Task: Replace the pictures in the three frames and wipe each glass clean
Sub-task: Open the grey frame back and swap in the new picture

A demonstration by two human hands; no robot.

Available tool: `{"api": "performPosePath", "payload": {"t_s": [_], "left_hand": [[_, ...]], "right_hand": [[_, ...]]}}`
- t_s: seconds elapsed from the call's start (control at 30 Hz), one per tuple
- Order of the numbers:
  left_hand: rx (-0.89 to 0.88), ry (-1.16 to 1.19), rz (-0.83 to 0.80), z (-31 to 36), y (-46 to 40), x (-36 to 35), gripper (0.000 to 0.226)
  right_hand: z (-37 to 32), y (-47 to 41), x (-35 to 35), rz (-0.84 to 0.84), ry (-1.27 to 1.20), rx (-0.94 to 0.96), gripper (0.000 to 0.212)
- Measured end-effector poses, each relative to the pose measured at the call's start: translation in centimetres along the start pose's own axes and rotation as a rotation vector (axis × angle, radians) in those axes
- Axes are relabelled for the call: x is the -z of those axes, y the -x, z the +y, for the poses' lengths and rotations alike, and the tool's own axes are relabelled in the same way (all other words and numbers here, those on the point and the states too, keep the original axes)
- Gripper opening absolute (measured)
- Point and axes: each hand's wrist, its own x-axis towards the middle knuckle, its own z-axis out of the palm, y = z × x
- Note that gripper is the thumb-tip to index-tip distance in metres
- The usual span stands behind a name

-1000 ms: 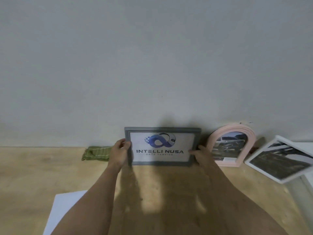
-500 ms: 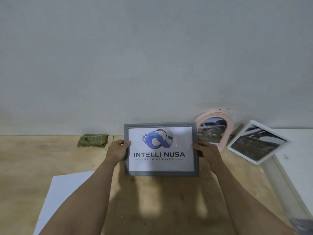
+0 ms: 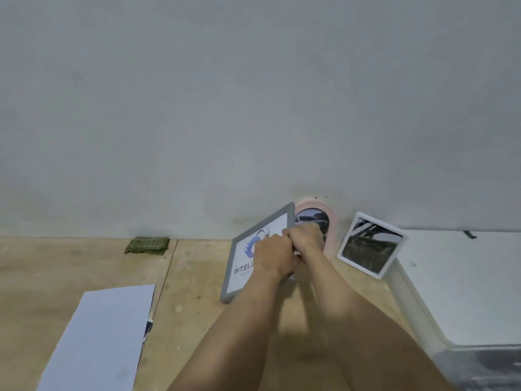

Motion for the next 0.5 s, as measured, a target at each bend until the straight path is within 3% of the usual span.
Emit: {"api": "performPosePath", "payload": {"t_s": [0.1,0.23,0.3,0.33,0.43,0.5], "left_hand": [[0.067,-0.017,0.113,0.1,0.7,0.7,0.033],[0.268,0.206,0.235,-2.3,0.9,4.3,0.028],[0.404,0.384,0.222,-5.2,0.7,5.5,0.026],[0.452,0.481,0.194,-6.8,0.7,5.8,0.023],[0.526,0.794,0.120,-11.4,1.7,5.6,0.012],[0.563,0.977,0.096,-14.0,3.2,4.7,0.010]], "right_hand": [[-0.9,1.4,-0.2,-0.004,-0.050,0.031,0.037],[-2.0,2.1,0.0,-0.171,-0.162,0.120,0.036],[-1.0,1.9,0.6,-0.227,-0.140,0.095,0.033],[0.3,1.6,0.9,-0.221,-0.111,0.057,0.033],[6.3,0.8,1.7,-0.078,-0.088,-0.189,0.059],[8.8,1.2,2.0,-0.039,-0.124,-0.313,0.053]]}}
